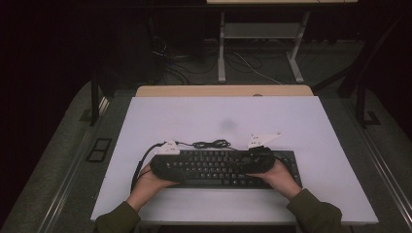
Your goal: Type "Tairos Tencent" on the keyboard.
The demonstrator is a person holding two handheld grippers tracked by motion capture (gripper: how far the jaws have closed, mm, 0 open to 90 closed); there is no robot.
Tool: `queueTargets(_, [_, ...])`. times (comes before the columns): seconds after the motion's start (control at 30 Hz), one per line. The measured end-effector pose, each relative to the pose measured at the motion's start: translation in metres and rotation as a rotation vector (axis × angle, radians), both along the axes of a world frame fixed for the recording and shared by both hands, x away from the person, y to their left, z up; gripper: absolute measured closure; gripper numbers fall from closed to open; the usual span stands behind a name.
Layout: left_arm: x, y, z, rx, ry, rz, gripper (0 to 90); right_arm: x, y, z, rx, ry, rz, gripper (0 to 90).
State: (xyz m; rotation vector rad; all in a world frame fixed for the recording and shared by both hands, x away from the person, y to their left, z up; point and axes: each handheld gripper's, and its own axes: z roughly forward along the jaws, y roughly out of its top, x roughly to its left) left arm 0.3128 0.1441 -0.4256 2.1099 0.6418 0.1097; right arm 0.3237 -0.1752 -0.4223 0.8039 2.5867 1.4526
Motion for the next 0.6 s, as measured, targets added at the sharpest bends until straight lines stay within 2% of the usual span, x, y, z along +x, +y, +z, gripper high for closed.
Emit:
queueTargets(0.23, [0.002, 0.001, 0.000, -0.006, -0.009, 0.021, 23.2, -0.008, -0.010, 0.002, -0.009, -0.002, 0.006, 79.9])
queueTargets(0.4, [0.004, 0.000, 0.000, -0.011, -0.010, 0.026, 21.5, -0.012, -0.016, 0.001, -0.016, 0.004, 0.017, 88.2])
queueTargets(0.6, [0.005, -0.001, 0.000, -0.010, -0.016, 0.028, 21.4, -0.016, -0.022, -0.001, -0.032, 0.020, 0.029, 89.1])
